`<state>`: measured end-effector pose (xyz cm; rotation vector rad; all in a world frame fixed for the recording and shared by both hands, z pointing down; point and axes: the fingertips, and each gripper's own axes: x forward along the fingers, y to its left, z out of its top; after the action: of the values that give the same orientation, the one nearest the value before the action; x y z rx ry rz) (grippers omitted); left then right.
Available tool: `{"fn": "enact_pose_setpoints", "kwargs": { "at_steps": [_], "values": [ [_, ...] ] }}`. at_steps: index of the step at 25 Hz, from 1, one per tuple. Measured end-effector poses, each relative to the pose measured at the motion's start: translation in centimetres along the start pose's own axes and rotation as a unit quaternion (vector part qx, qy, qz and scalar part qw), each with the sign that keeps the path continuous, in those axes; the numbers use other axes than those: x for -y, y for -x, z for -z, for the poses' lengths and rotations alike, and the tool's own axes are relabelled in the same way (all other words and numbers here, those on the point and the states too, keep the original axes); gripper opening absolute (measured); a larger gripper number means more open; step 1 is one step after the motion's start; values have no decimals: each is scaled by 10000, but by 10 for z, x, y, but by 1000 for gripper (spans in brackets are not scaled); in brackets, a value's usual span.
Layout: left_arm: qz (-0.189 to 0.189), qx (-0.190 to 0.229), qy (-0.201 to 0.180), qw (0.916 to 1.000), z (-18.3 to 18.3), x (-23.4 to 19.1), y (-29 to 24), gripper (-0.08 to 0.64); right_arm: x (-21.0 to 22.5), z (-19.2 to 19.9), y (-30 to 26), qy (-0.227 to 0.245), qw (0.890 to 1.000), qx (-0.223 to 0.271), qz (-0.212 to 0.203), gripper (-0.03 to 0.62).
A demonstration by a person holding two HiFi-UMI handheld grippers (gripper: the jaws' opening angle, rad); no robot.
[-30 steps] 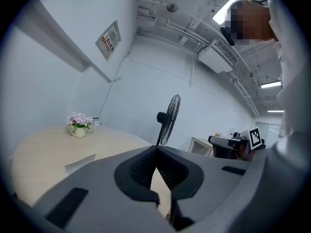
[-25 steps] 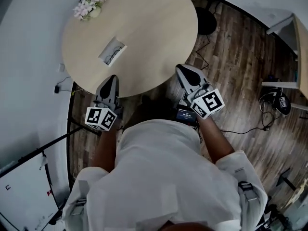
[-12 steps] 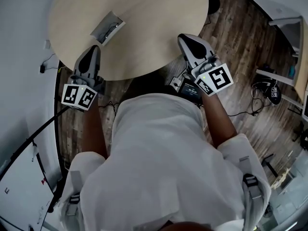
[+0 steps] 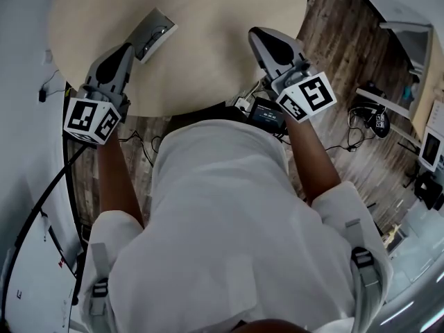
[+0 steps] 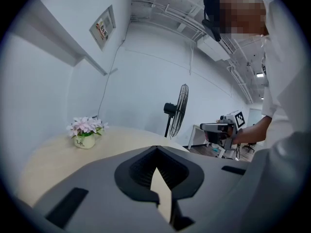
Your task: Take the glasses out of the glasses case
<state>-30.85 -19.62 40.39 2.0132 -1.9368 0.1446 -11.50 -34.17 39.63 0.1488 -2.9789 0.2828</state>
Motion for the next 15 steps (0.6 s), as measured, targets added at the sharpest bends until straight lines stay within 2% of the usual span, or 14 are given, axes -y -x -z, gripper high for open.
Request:
{"fn": "enact_pose_setpoints", "kwargs": {
  "at_steps": [4,9,12,15],
  "values": [
    [270,-402,-53,9988,17,-20,-12,9,-1,8,-24,-65,9998,-194,66,26],
    [562,-689,-125,9960,31,-28,-26,9,-7,11,-39,9,9995,-326,37,26],
    [579,-743,-221,9953,35,-33,-32,12,-5,17,-45,-4,9992,-399,20,26],
    [539,-841,-335,9944,35,-35,-38,59,0,22,-48,-77,9991,-413,-9,26]
  ]
}}
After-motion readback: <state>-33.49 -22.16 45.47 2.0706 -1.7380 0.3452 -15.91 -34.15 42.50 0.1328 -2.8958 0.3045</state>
